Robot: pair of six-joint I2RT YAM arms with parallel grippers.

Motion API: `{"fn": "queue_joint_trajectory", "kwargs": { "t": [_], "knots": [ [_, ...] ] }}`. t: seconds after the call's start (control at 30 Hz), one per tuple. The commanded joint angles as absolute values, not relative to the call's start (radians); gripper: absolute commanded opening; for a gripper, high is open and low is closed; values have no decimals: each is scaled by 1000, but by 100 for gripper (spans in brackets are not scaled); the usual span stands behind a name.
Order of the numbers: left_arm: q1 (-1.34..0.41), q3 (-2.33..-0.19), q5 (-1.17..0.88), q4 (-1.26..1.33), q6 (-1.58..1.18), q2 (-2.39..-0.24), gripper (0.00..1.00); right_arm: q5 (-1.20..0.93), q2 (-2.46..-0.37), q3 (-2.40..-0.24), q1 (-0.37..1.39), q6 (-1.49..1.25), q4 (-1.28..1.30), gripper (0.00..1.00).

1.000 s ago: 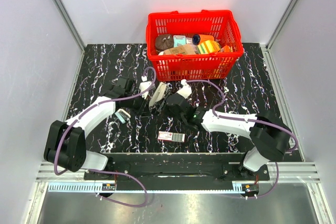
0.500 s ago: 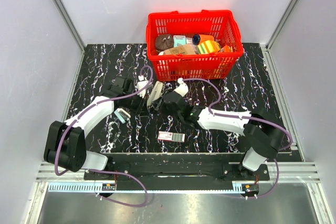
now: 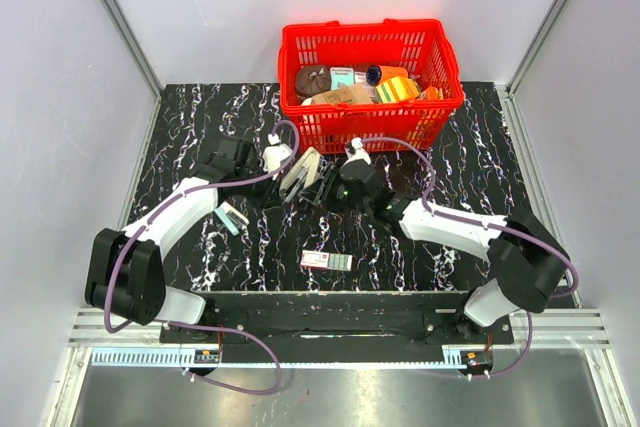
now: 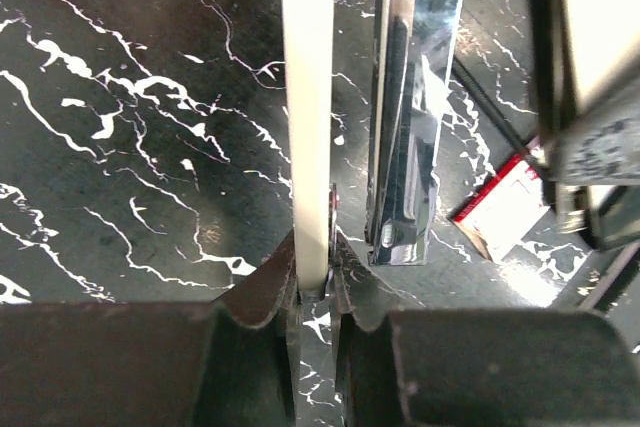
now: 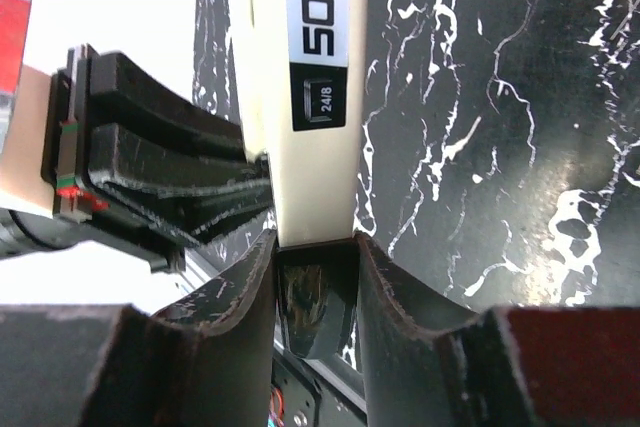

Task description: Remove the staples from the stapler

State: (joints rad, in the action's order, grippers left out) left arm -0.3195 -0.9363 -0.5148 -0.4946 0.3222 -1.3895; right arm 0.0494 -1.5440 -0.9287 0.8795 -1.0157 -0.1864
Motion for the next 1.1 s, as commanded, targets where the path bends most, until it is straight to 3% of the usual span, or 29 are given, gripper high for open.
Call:
{"fn": "queue_joint_trajectory", "kwargs": {
  "t": [0.0,0.53,1.07],
  "knots": [
    [-311,-950,-420,-344,379,-1397,0,-104,-1462,-930,867,-914,-105,17],
    [-314,-966,-437,-344,359,-1388,0,-136,-1391,-868,842,-913,-97,17],
    [-319,-919,-161,-204,583,-1454,0,-127,-1361,-894,787,-652,189,15]
  ]
}}
